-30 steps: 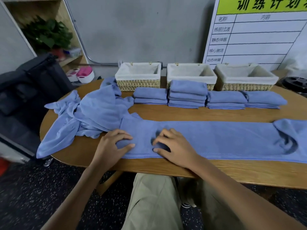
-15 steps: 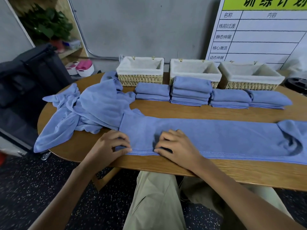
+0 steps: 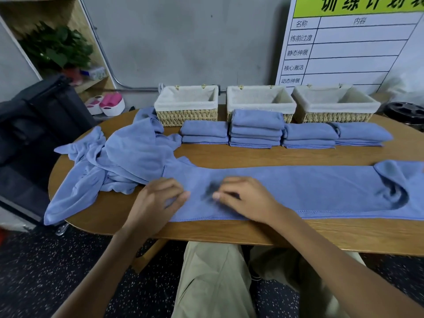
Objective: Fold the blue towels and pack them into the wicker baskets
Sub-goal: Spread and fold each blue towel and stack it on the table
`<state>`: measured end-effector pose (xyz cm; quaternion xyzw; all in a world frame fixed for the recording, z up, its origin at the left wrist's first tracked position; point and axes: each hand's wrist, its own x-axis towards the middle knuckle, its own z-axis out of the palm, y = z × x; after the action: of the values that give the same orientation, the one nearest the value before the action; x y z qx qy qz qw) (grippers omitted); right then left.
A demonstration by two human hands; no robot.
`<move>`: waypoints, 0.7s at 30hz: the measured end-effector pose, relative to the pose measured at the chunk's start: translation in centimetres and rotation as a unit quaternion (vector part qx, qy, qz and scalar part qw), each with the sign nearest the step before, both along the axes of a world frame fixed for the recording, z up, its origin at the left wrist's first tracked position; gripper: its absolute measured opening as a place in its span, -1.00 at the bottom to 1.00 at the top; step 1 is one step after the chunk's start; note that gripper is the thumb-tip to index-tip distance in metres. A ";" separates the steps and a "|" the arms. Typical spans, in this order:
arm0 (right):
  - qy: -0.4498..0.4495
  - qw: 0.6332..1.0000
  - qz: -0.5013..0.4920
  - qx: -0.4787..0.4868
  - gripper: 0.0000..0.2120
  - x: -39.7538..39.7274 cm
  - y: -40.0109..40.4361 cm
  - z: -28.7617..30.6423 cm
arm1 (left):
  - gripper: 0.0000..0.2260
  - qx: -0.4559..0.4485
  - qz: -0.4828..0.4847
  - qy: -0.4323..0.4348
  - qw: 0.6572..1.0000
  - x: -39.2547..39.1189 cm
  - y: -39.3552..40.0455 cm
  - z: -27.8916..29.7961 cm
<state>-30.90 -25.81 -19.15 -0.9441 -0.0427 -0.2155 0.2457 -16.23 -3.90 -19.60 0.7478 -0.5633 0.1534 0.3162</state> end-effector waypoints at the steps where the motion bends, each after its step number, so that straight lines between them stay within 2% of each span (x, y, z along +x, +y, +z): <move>1: -0.032 0.998 -0.046 0.012 -0.67 0.2 -0.5 0.2 | -0.72 0.016 0.008 0.026 1.000 -0.2 -1.5 0.2; 3: -0.026 0.991 -0.125 -0.027 -0.63 0.4 -2.0 0.1 | -0.55 0.111 0.033 0.078 0.990 -0.4 -4.3 -0.2; 6: 0.165 0.968 -0.152 -0.116 -0.36 -0.8 -4.3 -1.1 | -0.27 0.250 0.094 0.027 0.963 0.5 -6.3 -2.8; 8: 0.229 0.955 -0.151 -0.116 -0.33 -2.3 -5.9 -1.8 | -0.17 0.284 0.132 0.000 0.950 1.0 -6.3 -3.2; 11: 0.258 0.946 -0.163 -0.113 -0.37 -3.8 -7.0 -1.9 | -0.05 0.295 0.142 0.002 0.945 0.9 -6.2 -2.9; 15: 0.262 0.942 -0.169 -0.120 -0.36 -3.8 -7.0 -1.9 | 0.01 0.318 0.162 0.019 0.934 0.1 -6.6 -1.9; 19: 0.261 0.942 -0.172 -0.120 -0.32 -3.6 -7.0 -2.1 | -0.16 0.314 0.142 0.017 0.938 -2.2 -9.1 -1.8; 21: 0.265 0.942 -0.175 -0.109 -0.25 -4.2 -7.3 -1.9 | -0.18 0.341 0.141 0.023 0.929 -2.4 -9.5 -2.4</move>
<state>-35.10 -33.06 -21.08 -0.9807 0.1669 0.0086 0.1017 -18.67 -13.42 -22.01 0.8854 -0.4634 -0.0222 0.0300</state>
